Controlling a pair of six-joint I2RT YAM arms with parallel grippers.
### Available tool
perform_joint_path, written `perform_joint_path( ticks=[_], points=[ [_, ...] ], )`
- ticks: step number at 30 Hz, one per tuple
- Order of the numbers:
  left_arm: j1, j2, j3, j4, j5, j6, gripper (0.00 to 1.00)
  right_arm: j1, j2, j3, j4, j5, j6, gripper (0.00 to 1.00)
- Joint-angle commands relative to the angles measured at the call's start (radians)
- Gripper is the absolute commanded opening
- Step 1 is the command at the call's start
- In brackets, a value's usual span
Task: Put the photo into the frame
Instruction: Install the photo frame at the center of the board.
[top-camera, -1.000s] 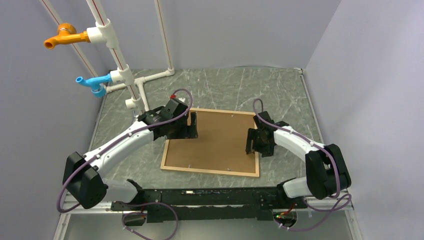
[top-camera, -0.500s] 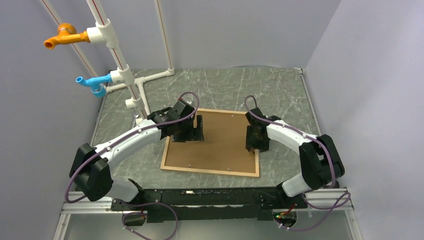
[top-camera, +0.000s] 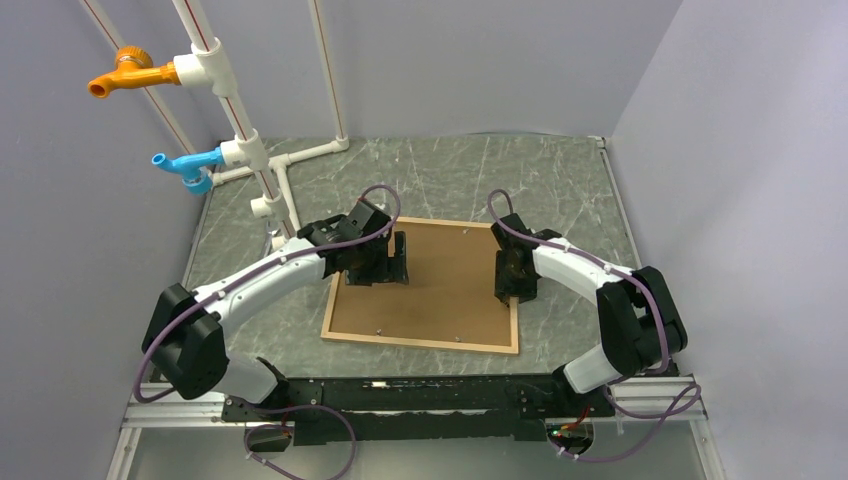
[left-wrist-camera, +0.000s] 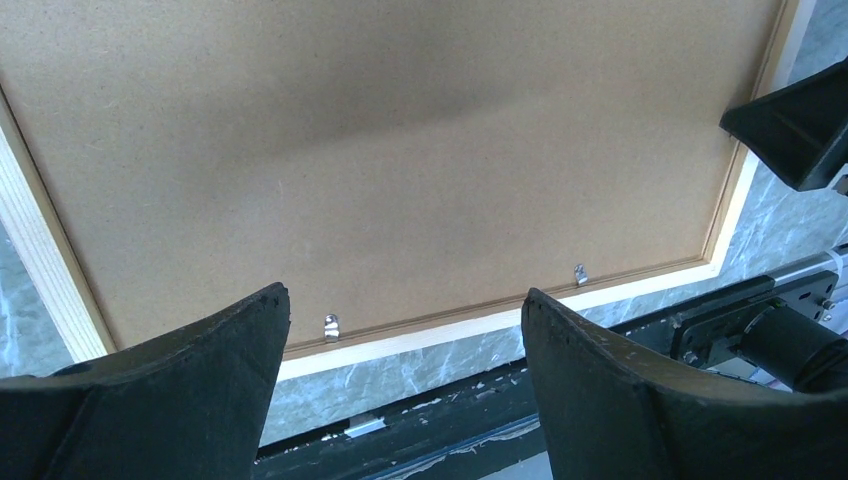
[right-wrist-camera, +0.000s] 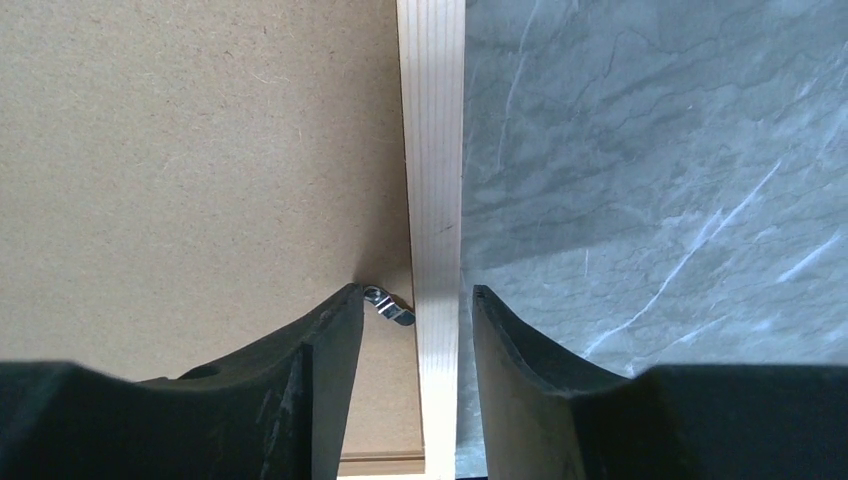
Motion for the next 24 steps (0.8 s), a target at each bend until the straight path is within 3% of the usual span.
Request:
perform_joint_path(
  ticks=[1,10,15,21,24],
  points=[
    [-0.005,0.007,0.026,0.019,0.000,0.005,0.88,-0.001,-0.023,0.005,-0.008,-0.016,-0.020,0.48],
    [-0.005,0.016,0.024,0.019,0.004,0.004,0.88,0.000,-0.034,-0.015,-0.015,-0.033,-0.016,0.54],
    [-0.005,0.022,0.024,0.023,0.006,0.004,0.88,0.000,-0.028,-0.022,-0.016,-0.012,-0.007,0.48],
    [-0.005,0.025,0.023,0.024,0.005,0.004,0.88,0.000,-0.004,-0.017,-0.012,0.014,0.001,0.08],
    [-0.006,0.027,0.023,0.021,0.003,0.004,0.88,0.000,0.006,-0.010,-0.014,0.028,0.006,0.00]
  ],
)
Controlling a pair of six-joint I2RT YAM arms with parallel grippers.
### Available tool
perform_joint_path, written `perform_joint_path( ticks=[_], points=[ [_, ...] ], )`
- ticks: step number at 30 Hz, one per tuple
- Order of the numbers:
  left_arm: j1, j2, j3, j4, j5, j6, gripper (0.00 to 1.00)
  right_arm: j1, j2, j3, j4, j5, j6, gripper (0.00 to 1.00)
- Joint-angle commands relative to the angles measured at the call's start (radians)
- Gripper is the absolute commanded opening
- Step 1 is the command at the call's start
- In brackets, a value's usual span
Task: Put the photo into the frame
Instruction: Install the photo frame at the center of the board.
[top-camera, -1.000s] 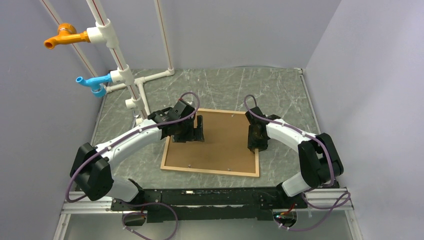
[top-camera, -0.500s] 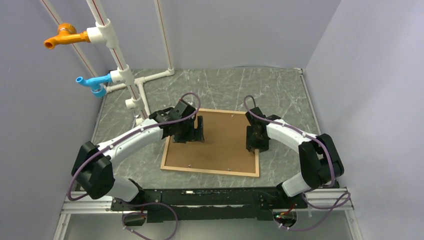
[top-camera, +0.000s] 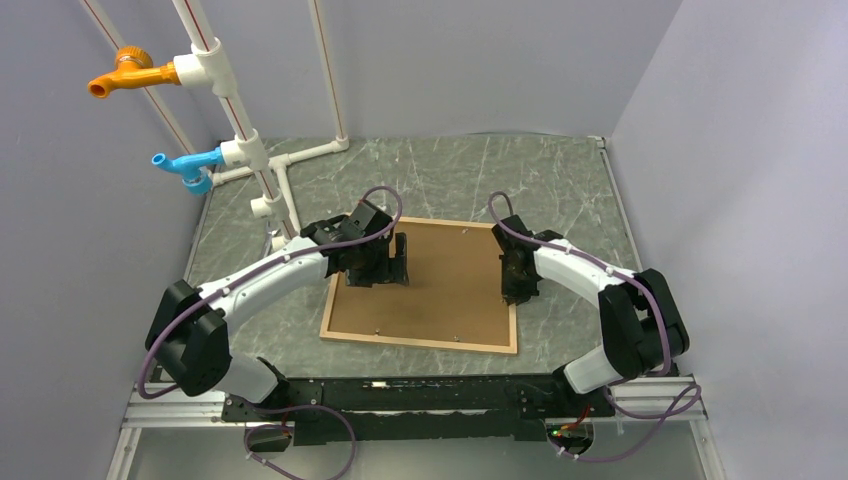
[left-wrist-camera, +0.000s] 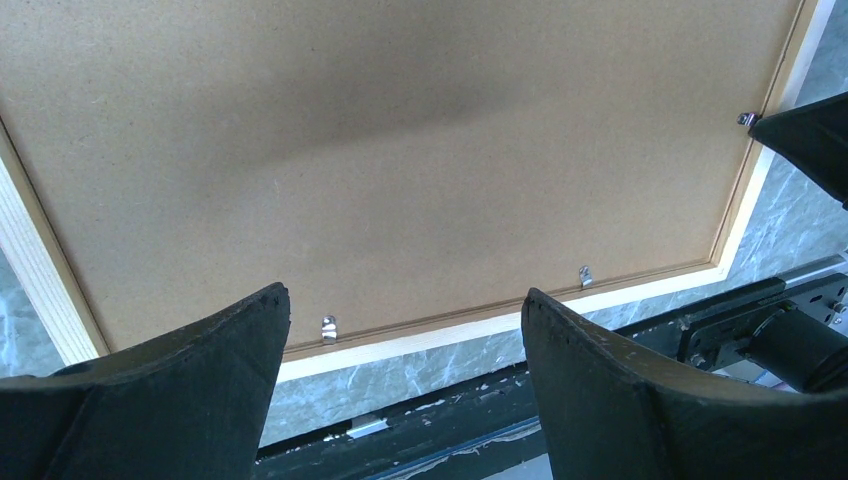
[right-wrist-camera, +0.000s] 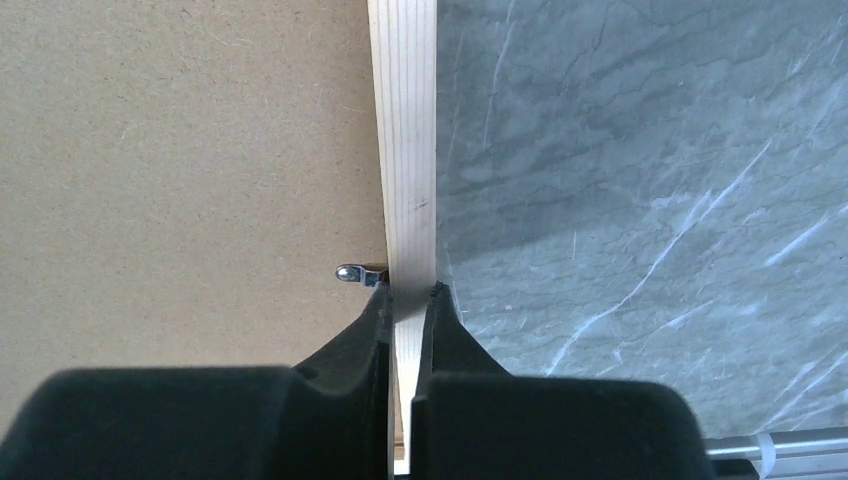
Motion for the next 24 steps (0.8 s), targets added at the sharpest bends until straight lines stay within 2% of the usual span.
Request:
perform_joint_path(
  ticks=[1,6,8,11,12,14,19,24],
  points=[
    [-0.006,0.004,0.023,0.020,0.003,0.005,0.88,0.005,0.024,0.005,0.017,0.028,0.025,0.00],
    [-0.005,0.005,0.022,0.018,0.001,0.005,0.89,0.005,0.009,0.023,0.006,0.022,0.024,0.00],
    [-0.006,0.005,0.022,0.016,-0.002,0.004,0.89,0.005,-0.012,0.027,0.000,0.017,0.020,0.03],
    [-0.006,0.008,0.023,0.016,-0.002,0.006,0.89,0.002,-0.051,0.024,-0.002,0.003,0.018,0.36],
    [-0.005,0.009,0.024,0.017,-0.001,0.007,0.89,0.001,-0.061,0.020,-0.001,-0.004,0.018,0.44],
    [-0.005,0.013,0.025,0.016,0.003,0.011,0.89,-0.006,-0.079,0.009,0.006,-0.026,0.018,0.52],
    [-0.018,0.011,0.025,0.027,0.011,0.033,0.88,-0.014,-0.089,-0.028,-0.003,-0.058,0.031,0.52],
    [-0.083,0.007,0.008,0.070,0.005,0.106,0.88,-0.013,-0.116,-0.071,0.008,-0.145,0.054,0.51]
  ],
)
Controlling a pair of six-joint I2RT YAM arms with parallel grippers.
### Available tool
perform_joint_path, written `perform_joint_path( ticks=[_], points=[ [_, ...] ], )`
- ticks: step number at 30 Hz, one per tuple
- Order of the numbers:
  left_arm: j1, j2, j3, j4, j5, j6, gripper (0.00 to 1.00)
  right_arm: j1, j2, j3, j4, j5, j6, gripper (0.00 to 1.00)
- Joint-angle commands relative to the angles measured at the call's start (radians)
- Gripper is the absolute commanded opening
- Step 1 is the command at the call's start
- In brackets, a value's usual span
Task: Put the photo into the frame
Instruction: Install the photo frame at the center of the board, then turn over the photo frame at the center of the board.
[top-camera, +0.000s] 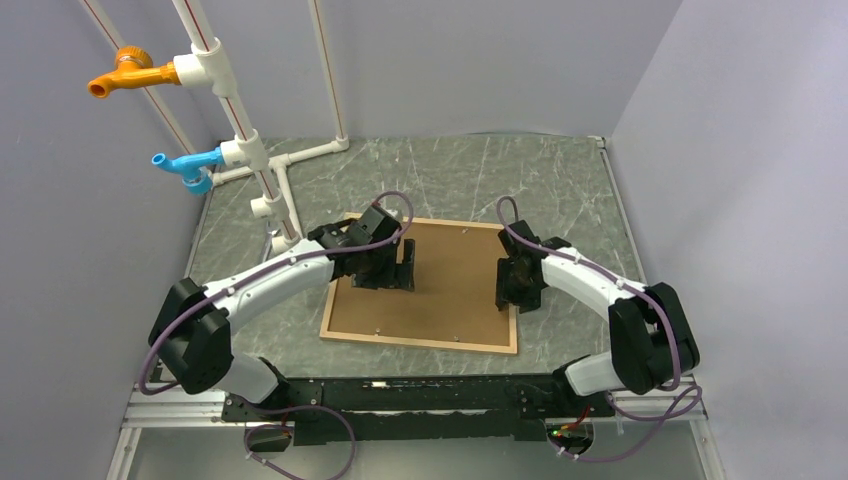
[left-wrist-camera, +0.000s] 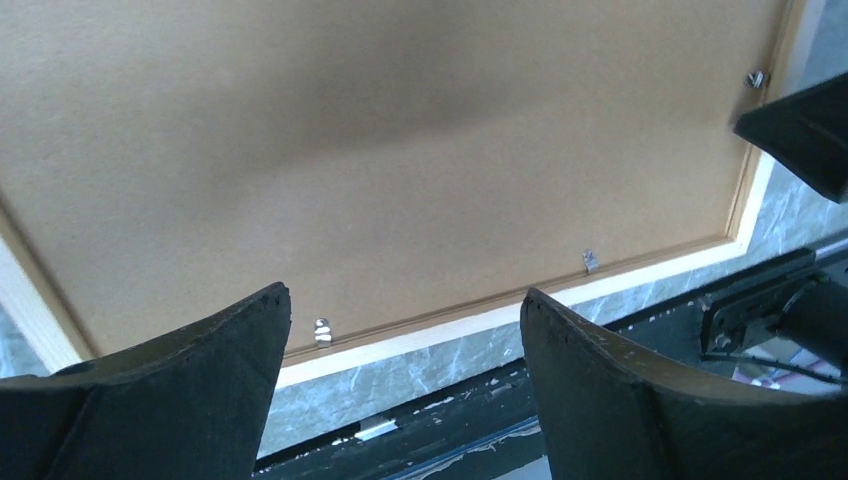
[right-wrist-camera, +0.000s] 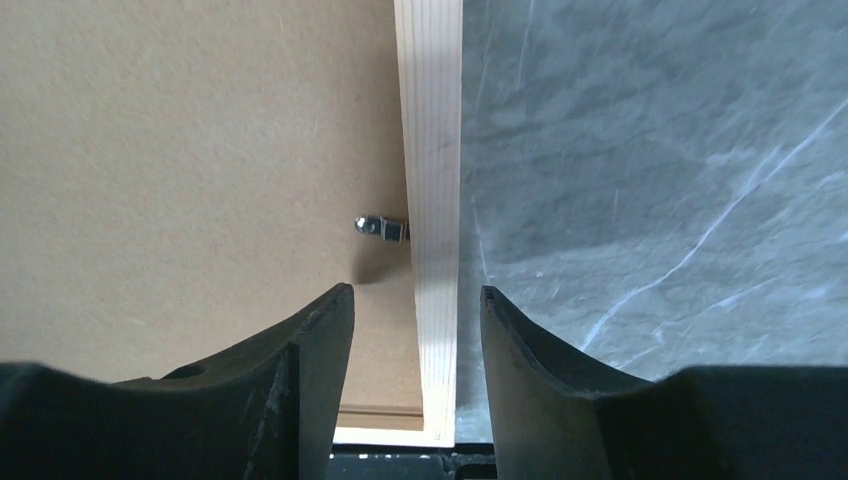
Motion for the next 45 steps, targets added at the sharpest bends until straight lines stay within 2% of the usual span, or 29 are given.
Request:
perform_joint_path(
  ticks=[1,6,7,8,10,12,14,19,24,28,33,35,37,41,45],
  points=[
    [-0.073,-0.009,0.003,0.069,-0.005,0.086,0.88,-0.002,-0.040,-0.044,0.014,-0.068,0.034,0.51],
    [-0.197,-0.016,-0.014,0.143,-0.014,0.206,0.88,-0.003,-0.018,-0.098,0.054,-0.168,0.041,0.47],
    [-0.220,-0.016,-0.016,0.153,-0.018,0.233,0.90,-0.003,-0.017,-0.104,0.063,-0.174,0.041,0.41],
    [-0.244,-0.014,-0.015,0.159,-0.023,0.256,0.91,-0.003,-0.016,-0.108,0.070,-0.177,0.043,0.26],
    [-0.288,-0.015,-0.011,0.163,-0.027,0.301,0.93,-0.004,-0.015,-0.097,0.067,-0.182,0.042,0.09],
    [-0.334,-0.016,-0.004,0.167,-0.051,0.348,0.96,-0.007,-0.014,-0.071,0.053,-0.188,0.035,0.00],
    [-0.385,-0.014,0.011,0.159,-0.094,0.384,0.99,-0.012,-0.019,-0.033,0.028,-0.189,0.025,0.00],
    [-0.514,0.012,0.040,0.144,-0.221,0.467,0.99,-0.042,-0.055,0.118,-0.073,-0.185,-0.008,0.00],
    [-0.634,0.092,0.082,0.091,-0.478,0.503,0.99,-0.074,-0.099,0.243,-0.175,-0.190,-0.034,0.00],
    [-0.673,0.171,0.118,0.050,-0.634,0.493,1.00,-0.082,-0.128,0.294,-0.225,-0.217,-0.041,0.00],
    [-0.680,0.223,0.130,0.059,-0.716,0.506,0.98,-0.085,-0.167,0.298,-0.243,-0.276,-0.037,0.00],
    [-0.680,0.256,0.146,0.037,-0.792,0.505,0.96,-0.088,-0.178,0.299,-0.247,-0.313,-0.035,0.00],
    [-0.681,0.290,0.170,0.003,-0.857,0.502,0.94,-0.090,-0.187,0.301,-0.252,-0.331,-0.034,0.00],
    [-0.680,0.335,0.215,-0.036,-0.951,0.491,0.82,-0.090,-0.197,0.304,-0.257,-0.354,-0.034,0.00],
    [-0.678,0.368,0.253,-0.083,-1.024,0.478,0.64,-0.092,-0.208,0.307,-0.262,-0.373,-0.032,0.00]
  ],
)
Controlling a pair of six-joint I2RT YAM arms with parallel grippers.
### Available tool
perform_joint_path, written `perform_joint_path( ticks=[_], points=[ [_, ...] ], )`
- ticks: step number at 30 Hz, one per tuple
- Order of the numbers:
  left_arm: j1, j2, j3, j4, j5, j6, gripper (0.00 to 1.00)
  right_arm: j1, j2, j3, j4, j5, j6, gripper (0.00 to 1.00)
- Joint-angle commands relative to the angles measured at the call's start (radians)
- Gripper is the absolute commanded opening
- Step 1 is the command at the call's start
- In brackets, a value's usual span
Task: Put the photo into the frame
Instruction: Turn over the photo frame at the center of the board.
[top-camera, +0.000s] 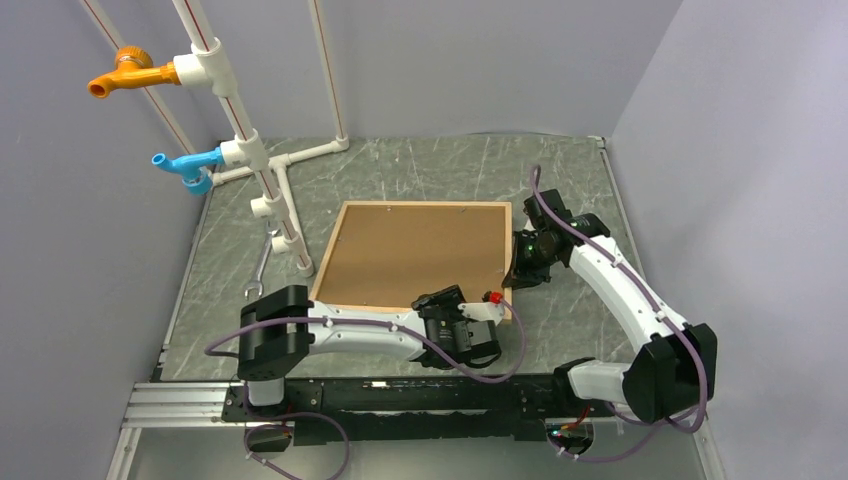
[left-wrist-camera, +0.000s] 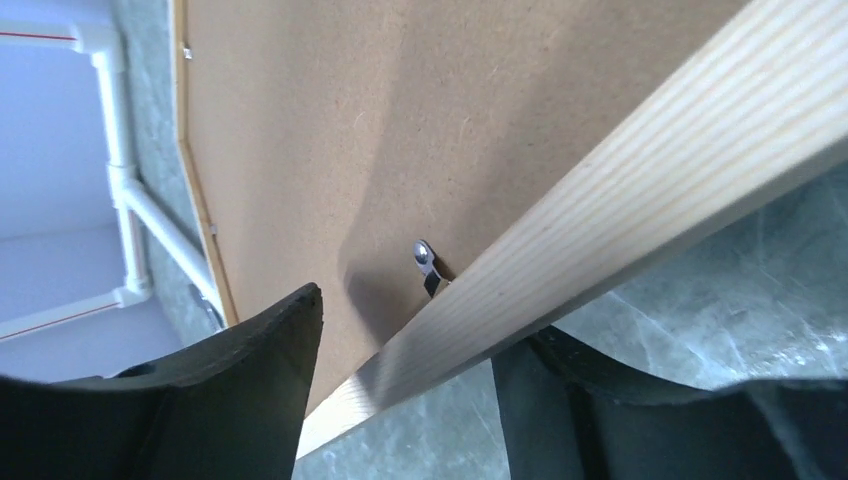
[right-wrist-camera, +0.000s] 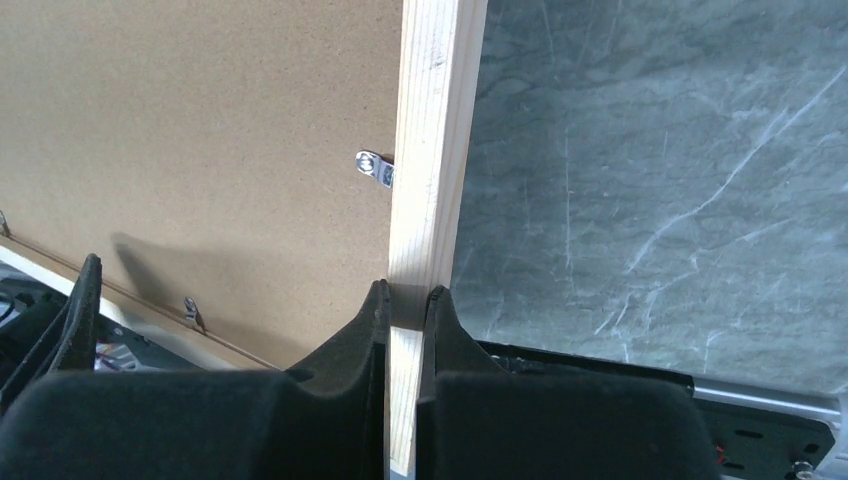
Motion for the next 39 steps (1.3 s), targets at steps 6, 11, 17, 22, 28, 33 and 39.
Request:
perform_joint_path(
  ticks=[6,11,17,22,28,33,39],
  points=[
    [-0.003,0.009,0.093,-0.107,-0.232,-0.029,0.47,-0.020,-0.083,0.077,0.010,-0.155,0.001,0.03],
    [-0.002,-0.016,0.112,-0.126,-0.254,-0.029,0.24,-0.037,-0.115,0.119,0.018,-0.175,-0.013,0.37],
    [-0.003,-0.054,0.151,-0.202,-0.288,-0.071,0.12,-0.048,-0.171,0.199,0.028,-0.103,-0.036,0.73],
    [-0.018,-0.112,0.170,-0.260,-0.292,-0.135,0.05,-0.051,-0.268,0.232,0.105,-0.070,-0.057,0.99],
    [-0.055,-0.212,0.168,-0.260,-0.269,-0.163,0.00,-0.051,-0.352,0.215,0.261,-0.105,-0.105,0.99],
    [-0.085,-0.312,0.160,-0.232,-0.211,-0.156,0.00,-0.052,-0.429,0.150,0.455,-0.232,-0.218,0.99],
    [-0.096,-0.463,0.117,-0.163,-0.117,-0.128,0.00,-0.051,-0.556,-0.025,0.805,-0.328,-0.333,0.99]
  ],
)
